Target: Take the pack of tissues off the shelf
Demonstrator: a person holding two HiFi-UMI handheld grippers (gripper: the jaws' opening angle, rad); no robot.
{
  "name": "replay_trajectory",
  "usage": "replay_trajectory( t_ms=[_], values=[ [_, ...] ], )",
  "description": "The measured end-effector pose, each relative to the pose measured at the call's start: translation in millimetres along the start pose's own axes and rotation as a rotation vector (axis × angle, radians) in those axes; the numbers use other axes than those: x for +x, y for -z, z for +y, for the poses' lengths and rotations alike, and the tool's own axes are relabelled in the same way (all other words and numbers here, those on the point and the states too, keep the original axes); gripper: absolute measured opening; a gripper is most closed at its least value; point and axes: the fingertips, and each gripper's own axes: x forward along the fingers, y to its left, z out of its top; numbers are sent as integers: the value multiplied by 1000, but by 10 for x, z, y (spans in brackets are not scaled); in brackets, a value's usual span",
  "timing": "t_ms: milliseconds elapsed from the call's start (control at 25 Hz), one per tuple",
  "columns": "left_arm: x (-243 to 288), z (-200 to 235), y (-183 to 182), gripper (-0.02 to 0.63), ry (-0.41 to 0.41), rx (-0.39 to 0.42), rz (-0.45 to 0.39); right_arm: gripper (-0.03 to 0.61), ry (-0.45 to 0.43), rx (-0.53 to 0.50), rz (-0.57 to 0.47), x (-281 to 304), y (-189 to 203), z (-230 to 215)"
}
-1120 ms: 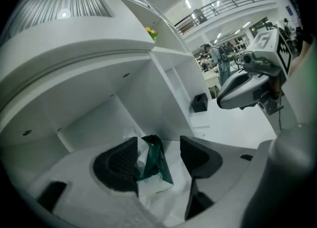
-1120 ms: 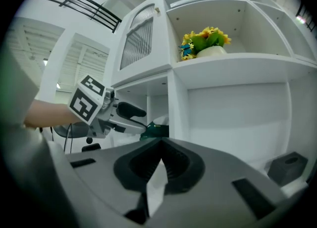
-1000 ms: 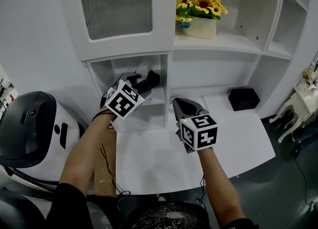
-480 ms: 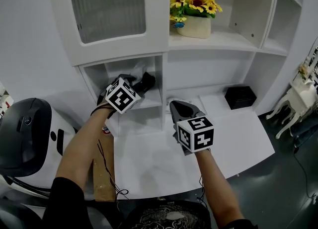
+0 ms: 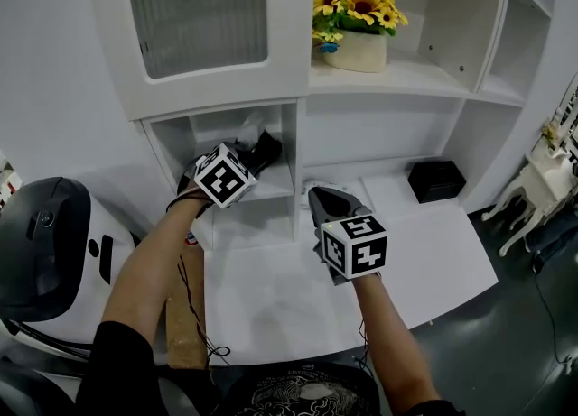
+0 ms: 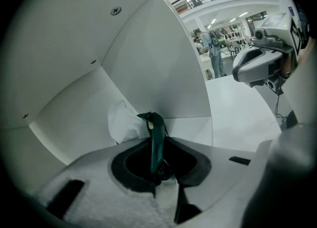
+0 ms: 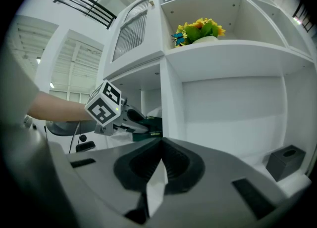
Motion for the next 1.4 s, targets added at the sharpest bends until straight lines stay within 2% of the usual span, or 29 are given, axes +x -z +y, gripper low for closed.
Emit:
replay_trajectory(
  t_ms=[120, 200, 360, 920, 1240, 1400],
  values=[
    [22, -21, 6, 26, 7, -6, 2, 5, -1, 4, 5, 14, 25, -13],
    [22, -25, 6, 18, 3, 2, 2, 5, -1, 8, 10, 15, 50, -18],
    [-31, 28, -22, 15, -28, 16, -5, 5, -1, 12, 15, 15, 64, -32],
    [-472, 99, -59, 14, -137, -24, -35, 5, -65, 18, 9, -42, 9, 144],
    [-777, -66, -183, 14, -208, -48, -39, 5, -112, 21, -7, -279, -20, 146],
    [-945, -187, -266, 14, -249, -87, -52, 5, -136, 13, -20, -427, -70, 107]
  ],
)
